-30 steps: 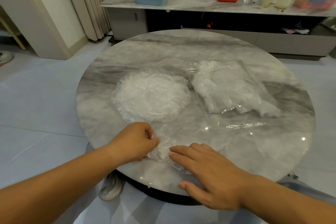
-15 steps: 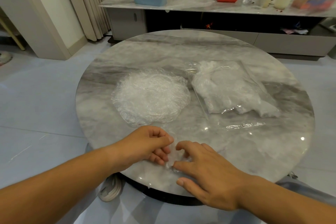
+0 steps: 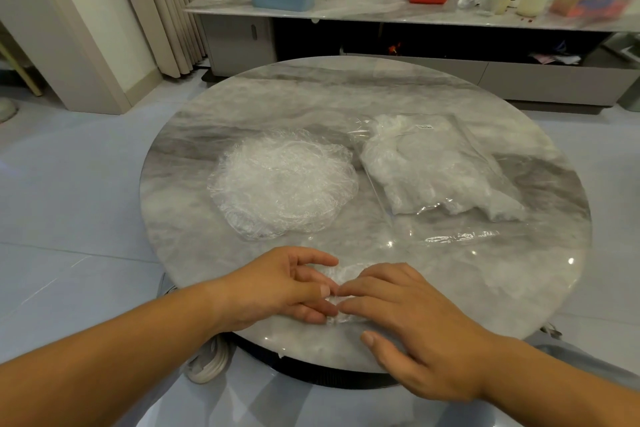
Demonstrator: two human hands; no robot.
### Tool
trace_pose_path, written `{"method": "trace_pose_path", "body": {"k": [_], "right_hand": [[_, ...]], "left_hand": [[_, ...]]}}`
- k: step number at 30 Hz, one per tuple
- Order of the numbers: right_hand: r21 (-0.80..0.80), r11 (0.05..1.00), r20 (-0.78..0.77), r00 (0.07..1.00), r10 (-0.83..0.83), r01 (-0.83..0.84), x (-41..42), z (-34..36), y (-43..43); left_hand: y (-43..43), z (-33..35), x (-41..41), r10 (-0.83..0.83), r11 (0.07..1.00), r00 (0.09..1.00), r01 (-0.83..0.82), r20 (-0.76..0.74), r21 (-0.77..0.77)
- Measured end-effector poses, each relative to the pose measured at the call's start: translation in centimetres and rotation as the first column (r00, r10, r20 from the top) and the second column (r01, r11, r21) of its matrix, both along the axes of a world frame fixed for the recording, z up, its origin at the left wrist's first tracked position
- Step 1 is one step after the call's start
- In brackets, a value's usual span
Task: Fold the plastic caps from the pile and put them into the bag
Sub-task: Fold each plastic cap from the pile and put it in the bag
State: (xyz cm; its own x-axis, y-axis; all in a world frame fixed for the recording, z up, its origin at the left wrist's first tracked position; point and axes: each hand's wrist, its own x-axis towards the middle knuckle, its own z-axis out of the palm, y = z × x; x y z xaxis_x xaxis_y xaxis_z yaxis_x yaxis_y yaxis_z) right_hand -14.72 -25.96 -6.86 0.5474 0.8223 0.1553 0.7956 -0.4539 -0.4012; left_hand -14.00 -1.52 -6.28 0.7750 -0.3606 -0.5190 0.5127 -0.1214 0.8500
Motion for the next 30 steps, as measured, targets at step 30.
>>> {"method": "trace_pose_path", "body": {"k": [30], "right_hand": [[0.041,0.991,-0.122,0.985,-0.125,0.131,0.4,-0.5,-1.9]], "left_hand": [[-1.5,1.1,4.0,-0.174,0.869,0.983,0.126,0.058,0.478]]}}
